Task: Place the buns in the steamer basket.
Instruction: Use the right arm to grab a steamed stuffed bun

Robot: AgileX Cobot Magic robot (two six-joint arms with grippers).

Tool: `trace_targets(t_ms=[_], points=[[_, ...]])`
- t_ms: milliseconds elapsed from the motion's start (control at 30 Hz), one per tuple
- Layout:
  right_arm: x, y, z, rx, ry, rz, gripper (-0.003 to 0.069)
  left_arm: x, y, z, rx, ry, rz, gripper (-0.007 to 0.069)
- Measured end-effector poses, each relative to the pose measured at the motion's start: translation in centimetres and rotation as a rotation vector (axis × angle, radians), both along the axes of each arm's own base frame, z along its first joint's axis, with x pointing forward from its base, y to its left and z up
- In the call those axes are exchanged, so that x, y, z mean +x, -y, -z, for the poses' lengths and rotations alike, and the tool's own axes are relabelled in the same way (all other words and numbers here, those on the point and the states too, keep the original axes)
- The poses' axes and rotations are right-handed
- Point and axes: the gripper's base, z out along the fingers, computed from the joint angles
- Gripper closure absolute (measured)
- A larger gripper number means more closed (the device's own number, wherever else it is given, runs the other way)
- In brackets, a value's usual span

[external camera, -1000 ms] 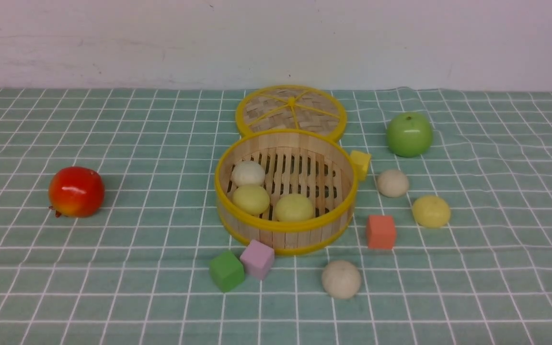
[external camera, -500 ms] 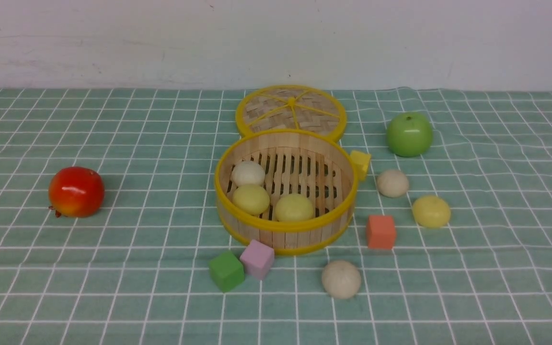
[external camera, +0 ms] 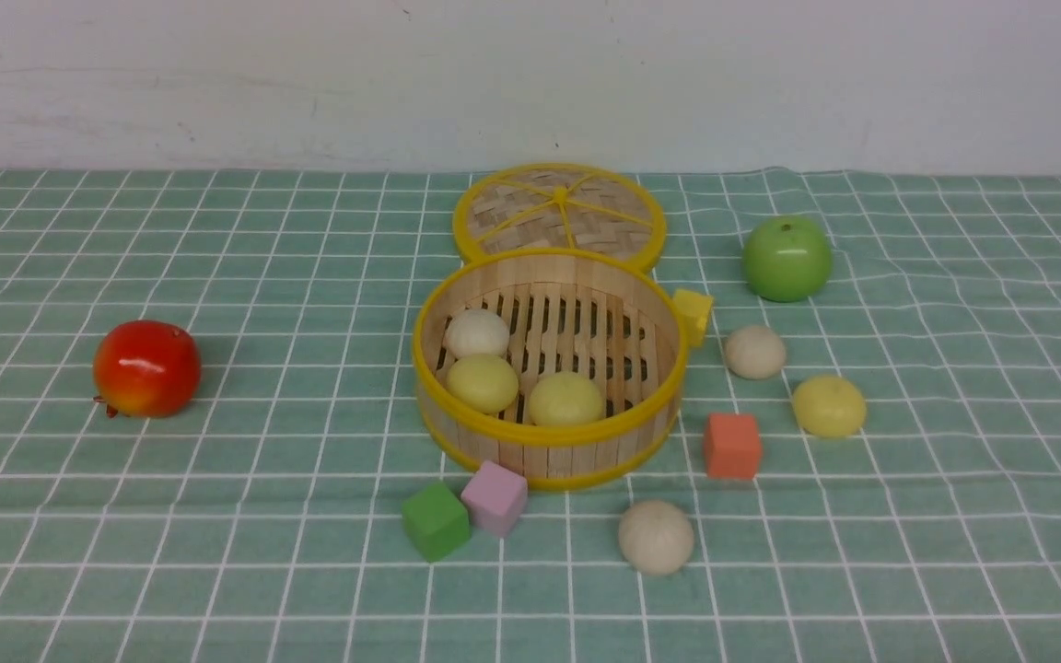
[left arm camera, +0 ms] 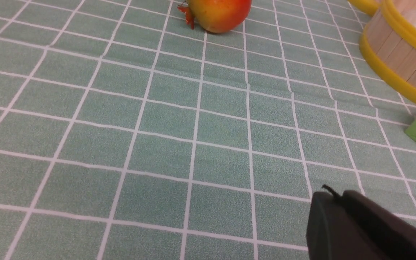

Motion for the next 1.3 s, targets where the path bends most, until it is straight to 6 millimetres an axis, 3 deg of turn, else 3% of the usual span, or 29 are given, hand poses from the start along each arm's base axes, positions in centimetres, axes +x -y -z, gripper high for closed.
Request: trace_targets(t_ms=[567, 833, 1033, 1300], points=[[0.0, 0.4, -0.1, -0.125, 0.009, 0.011, 0.0419, 0.0, 0.0, 0.0, 0.001, 0.001, 0.0, 0.058], [0.4, 0.1, -1.1, 0.062, 0.153, 0.021, 0.0419, 0.0, 0.0, 0.0, 0.002, 0.001, 0.001, 0.057], [0.5, 0.2, -2.7, 0.295, 0.317, 0.068, 0.0419, 0.0, 0.0, 0.0, 0.003, 0.001, 0.001, 0.0561], [0.3, 1.0, -4.3, 0.326, 0.501, 0.128, 0.0419, 0.0, 0.0, 0.0, 0.003, 0.001, 0.001, 0.055]])
